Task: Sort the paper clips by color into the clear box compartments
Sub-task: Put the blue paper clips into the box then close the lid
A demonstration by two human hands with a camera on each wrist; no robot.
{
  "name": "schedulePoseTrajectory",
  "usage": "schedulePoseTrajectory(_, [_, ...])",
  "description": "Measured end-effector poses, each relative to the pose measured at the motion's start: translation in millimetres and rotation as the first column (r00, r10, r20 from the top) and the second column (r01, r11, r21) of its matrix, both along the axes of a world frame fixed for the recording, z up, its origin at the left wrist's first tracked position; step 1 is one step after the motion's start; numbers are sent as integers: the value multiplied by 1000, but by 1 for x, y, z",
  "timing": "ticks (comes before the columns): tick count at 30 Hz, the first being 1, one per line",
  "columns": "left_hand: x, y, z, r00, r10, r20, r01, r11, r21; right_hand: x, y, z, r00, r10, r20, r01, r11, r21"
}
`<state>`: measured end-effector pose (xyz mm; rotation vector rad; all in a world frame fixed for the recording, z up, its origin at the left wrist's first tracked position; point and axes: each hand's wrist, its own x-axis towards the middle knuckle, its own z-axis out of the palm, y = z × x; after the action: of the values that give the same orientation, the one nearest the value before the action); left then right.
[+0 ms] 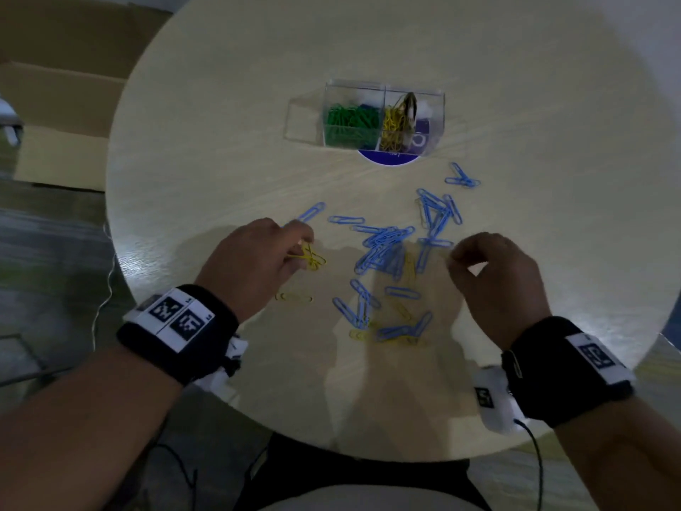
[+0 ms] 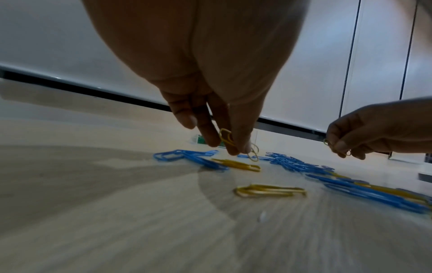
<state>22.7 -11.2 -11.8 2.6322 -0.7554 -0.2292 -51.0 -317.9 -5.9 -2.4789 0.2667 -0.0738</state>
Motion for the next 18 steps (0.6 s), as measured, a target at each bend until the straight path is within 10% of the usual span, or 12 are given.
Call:
schedulePoseTrajectory(9, [9, 9, -13, 976, -152, 155, 136, 985, 106, 8, 41, -7, 938, 19, -347, -69, 989, -132])
schedulePoseTrajectory(18, [22, -2, -3, 943, -324, 70, 289, 906, 310, 14, 34, -10, 936, 132, -326, -226, 936, -271])
